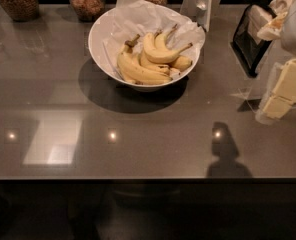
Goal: Pick banana from white bowl
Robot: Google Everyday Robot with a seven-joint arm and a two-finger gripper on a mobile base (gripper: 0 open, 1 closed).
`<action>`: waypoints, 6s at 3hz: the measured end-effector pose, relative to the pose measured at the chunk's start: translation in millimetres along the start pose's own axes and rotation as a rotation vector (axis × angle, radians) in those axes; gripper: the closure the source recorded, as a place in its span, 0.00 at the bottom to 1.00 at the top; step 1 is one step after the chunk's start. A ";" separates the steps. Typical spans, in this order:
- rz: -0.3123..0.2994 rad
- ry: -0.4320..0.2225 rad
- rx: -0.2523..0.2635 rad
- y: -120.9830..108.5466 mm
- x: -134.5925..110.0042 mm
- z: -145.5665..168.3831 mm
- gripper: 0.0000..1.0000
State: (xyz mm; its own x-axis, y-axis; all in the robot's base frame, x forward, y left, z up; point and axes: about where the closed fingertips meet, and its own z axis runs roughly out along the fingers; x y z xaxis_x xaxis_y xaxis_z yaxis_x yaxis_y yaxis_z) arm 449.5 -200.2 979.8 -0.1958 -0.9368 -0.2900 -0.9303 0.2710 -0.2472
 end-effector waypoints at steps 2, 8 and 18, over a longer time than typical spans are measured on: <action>0.020 -0.254 0.009 -43.4 -83.1 23.4 0.00; 0.007 -0.371 0.110 -129.0 -170.8 100.0 0.19; 0.056 -0.376 0.012 -132.2 -174.2 170.1 0.53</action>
Offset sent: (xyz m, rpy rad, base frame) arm 0.1098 0.1129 0.0235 0.3796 -0.1077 0.0279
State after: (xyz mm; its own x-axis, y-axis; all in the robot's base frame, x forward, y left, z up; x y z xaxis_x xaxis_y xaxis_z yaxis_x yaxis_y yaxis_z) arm 659.3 -35.2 905.8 -0.1169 -0.7744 -0.6218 -0.9173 0.3241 -0.2313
